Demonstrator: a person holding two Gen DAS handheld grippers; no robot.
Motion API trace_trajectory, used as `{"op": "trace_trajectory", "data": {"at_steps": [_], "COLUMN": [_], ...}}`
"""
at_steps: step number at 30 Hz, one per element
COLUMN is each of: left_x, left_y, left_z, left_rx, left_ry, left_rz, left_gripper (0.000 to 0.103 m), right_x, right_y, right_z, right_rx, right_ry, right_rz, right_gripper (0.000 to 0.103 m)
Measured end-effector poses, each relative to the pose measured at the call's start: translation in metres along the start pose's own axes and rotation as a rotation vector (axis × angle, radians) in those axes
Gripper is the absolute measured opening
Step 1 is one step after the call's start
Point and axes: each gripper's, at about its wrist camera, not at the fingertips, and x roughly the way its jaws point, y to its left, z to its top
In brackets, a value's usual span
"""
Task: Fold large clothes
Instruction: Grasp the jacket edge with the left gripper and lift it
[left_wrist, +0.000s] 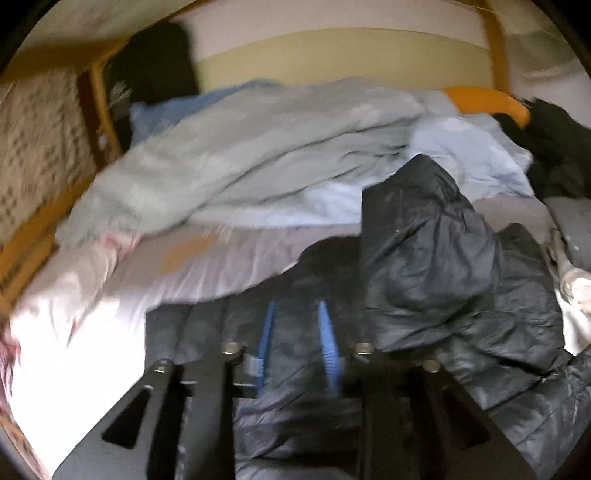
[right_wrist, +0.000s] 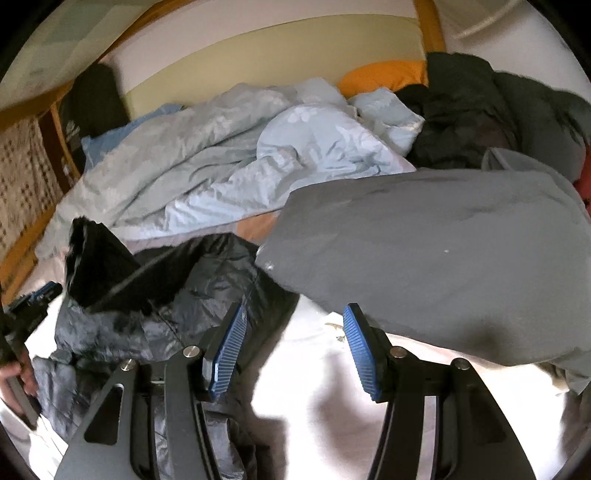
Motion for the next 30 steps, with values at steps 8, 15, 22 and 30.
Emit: {"op": "trace_trajectory", "data": {"at_steps": [8,15,22,30], "left_x": [0.006,0.035,0.073,0.017], "left_y": [0.010,-0.032,-0.012,-0.008], "left_z": [-0.018,-0.051,-0.048,-0.023], "left_rx": [0.060,0.419,0.412,0.333], "left_ry": [0.002,0.017,0.054,-0.082], "left_rz": [-0.040,0.079,0.122,-0.076], "left_gripper": [0.051,0.065,0.065,0.003], "right_x": [0.009,0.015,0.017,0.041], "right_y": [0.014,0.018,0.030,0.038], "right_z": [-0.005,-0.008,-0.012,-0.017], "right_rx": [-0.060,-0.085,-0.148,-0.139], "right_ry": [0.028,0.044,0.049,0.089], "right_rz": [-0.013,-0.035,-0.059,-0.067], "right_gripper": [0.057,0.057,0.057,0.057]}}
